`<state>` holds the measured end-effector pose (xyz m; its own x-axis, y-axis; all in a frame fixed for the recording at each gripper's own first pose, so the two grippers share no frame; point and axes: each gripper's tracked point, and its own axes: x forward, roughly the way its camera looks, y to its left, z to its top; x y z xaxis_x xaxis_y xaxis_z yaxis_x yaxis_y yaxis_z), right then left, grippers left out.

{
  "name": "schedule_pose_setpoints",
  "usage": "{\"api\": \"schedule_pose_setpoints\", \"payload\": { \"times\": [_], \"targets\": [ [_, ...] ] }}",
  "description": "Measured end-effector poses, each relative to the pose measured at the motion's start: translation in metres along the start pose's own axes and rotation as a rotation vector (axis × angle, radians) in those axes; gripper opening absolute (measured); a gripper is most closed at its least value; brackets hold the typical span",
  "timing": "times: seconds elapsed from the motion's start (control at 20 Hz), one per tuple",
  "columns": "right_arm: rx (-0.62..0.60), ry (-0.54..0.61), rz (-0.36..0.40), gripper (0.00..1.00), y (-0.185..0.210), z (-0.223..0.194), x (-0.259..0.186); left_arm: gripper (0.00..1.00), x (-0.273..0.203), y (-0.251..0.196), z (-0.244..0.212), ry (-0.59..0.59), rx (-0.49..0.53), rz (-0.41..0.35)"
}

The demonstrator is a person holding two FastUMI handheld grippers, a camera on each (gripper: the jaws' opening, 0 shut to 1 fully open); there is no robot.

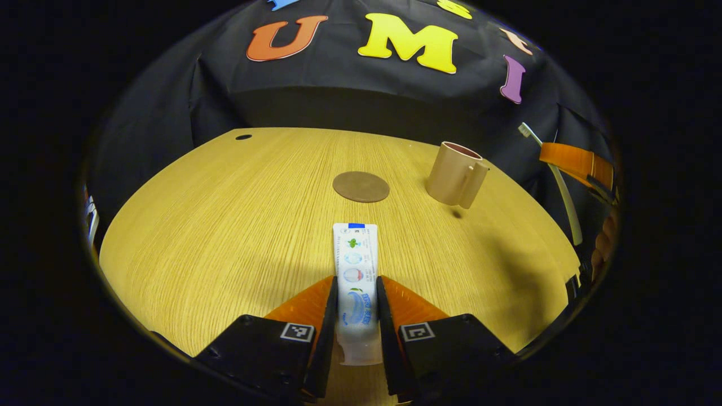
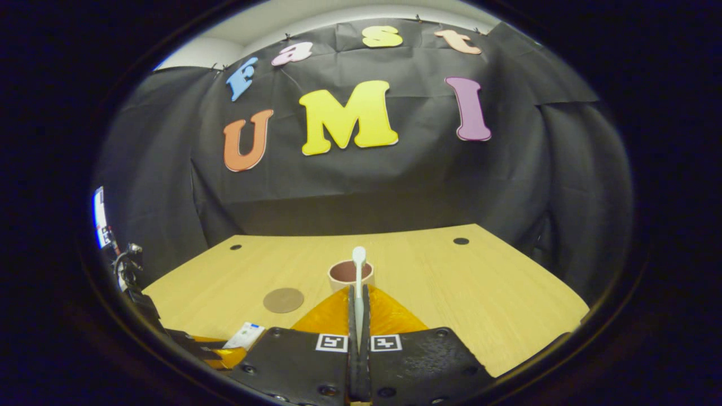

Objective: Put the toothbrush and toothpaste on the desktop into the cup, then pick up the cup and place it on the coaster on the desktop.

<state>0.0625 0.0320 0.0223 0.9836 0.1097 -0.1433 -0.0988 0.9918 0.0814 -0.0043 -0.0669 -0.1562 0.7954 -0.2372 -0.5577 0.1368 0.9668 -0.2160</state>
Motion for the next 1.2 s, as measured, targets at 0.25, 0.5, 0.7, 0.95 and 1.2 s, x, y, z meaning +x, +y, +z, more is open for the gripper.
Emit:
{"api": "schedule_pose_setpoints", "payload": {
  "times": [0.25,0.5,0.7,0.95,1.2],
  "targets": [
    [-0.003,-0.070,0.052,0.00,0.019,0.027,0.025,0.41,-0.018,0.003,0.031,-0.164,0.037,0.012],
    [0.019,-0.147,0.107,0.00,0.029,0.054,0.074,0.41,-0.050,-0.004,0.067,-0.360,0.091,0.008],
    [0.049,-0.163,0.127,0.00,0.030,0.065,0.115,0.41,-0.062,-0.014,0.084,-0.445,0.089,-0.019],
    [0.008,-0.219,0.109,0.00,0.033,0.078,0.150,0.41,-0.061,-0.018,0.087,-0.450,0.086,-0.029],
    [0.028,-0.189,0.084,0.01,0.027,0.070,0.175,0.41,-0.056,-0.020,0.083,-0.423,0.067,-0.043]
  ]
}}
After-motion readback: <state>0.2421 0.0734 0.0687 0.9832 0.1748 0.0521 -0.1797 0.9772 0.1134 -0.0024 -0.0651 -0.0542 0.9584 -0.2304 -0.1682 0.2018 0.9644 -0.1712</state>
